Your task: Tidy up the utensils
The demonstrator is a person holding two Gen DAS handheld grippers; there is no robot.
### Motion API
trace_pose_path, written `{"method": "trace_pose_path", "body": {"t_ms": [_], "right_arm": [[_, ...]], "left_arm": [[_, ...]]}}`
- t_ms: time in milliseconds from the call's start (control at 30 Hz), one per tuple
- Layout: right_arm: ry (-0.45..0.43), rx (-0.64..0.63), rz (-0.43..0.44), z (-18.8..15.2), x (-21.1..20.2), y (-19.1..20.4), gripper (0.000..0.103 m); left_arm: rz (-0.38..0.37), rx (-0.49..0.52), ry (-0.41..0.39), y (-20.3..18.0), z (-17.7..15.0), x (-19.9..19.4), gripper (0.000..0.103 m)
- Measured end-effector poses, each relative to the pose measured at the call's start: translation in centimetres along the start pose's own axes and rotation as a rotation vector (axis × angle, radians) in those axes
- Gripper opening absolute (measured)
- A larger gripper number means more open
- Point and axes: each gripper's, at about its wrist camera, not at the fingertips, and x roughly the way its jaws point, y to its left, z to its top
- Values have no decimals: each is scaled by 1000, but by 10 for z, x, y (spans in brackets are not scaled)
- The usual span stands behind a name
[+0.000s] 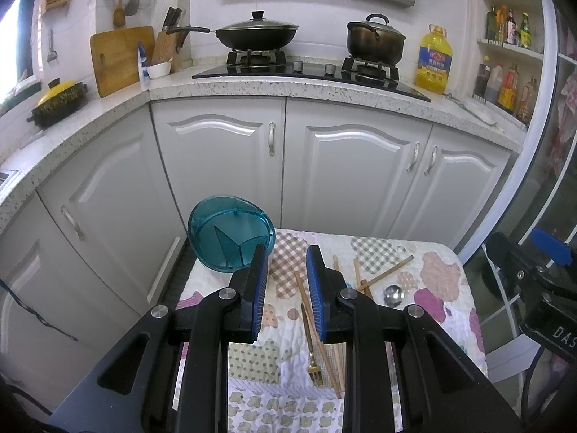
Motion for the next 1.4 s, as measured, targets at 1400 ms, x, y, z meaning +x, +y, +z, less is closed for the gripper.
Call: {"method": "trace_pose_path", "body": {"t_ms": [1400], "right_arm": [[40, -17, 19, -8, 14, 6, 97]], "left_arm": [[-8, -3, 23, -5, -1, 8, 21]]}}
